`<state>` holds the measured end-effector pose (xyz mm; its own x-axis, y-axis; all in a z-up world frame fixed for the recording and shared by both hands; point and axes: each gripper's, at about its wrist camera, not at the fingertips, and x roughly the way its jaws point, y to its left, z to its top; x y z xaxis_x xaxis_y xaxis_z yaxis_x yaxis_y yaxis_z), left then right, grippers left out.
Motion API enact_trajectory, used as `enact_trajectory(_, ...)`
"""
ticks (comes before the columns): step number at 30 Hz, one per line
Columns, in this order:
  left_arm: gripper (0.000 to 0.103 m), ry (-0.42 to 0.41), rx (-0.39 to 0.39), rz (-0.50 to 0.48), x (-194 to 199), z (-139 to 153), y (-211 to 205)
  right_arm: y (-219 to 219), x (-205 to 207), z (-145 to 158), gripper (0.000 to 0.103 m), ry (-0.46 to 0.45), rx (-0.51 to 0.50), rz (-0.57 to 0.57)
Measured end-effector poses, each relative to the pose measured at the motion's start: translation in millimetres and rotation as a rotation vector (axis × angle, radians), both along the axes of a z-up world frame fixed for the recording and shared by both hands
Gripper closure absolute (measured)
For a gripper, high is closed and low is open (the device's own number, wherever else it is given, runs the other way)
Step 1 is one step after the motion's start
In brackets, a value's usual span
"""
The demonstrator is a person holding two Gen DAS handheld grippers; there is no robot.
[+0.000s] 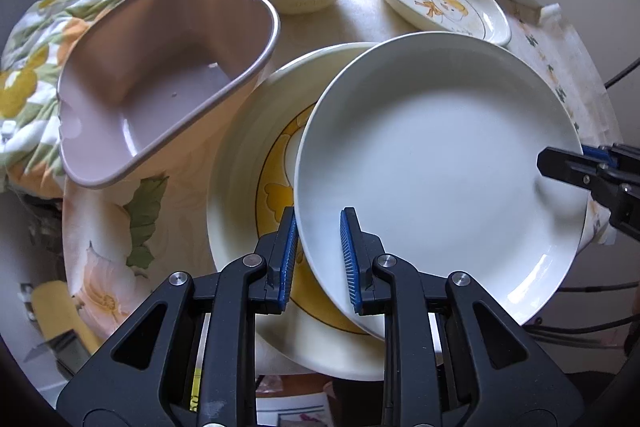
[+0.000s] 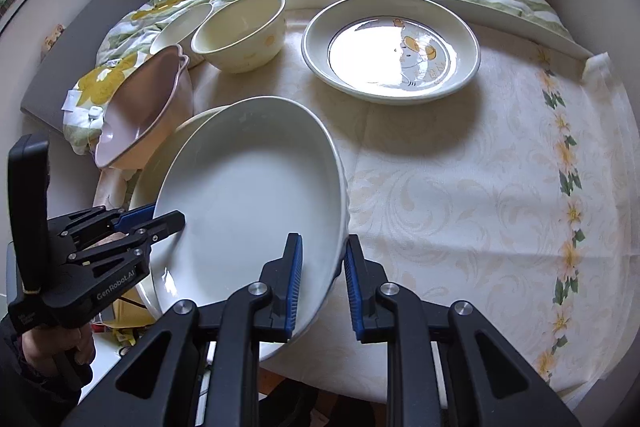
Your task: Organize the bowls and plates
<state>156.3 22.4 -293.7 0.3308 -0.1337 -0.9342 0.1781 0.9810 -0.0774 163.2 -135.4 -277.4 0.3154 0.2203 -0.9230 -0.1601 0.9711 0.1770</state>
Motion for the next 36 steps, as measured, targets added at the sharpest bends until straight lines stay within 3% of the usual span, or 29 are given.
enact_trajectory(5, 0.084, -0.039, 0.07, -0.017, -4, -2, -9, 3, 2, 0, 0.084, -0.007, -0.023, 0.005)
enact_trajectory(12, 0.084, -0.102, 0.253, -0.062, -10, 0, -28, 21, 2, -3, 0.084, -0.05, -0.145, 0.092)
enact_trajectory(20, 0.084, -0.151, 0.338, -0.07, -16, 8, -30, 31, 1, -14, 0.084, -0.057, -0.185, 0.128)
enact_trajectory(36, 0.084, -0.154, 0.358, -0.029, -21, 13, -14, 47, -2, -24, 0.084, -0.08, -0.275, 0.173)
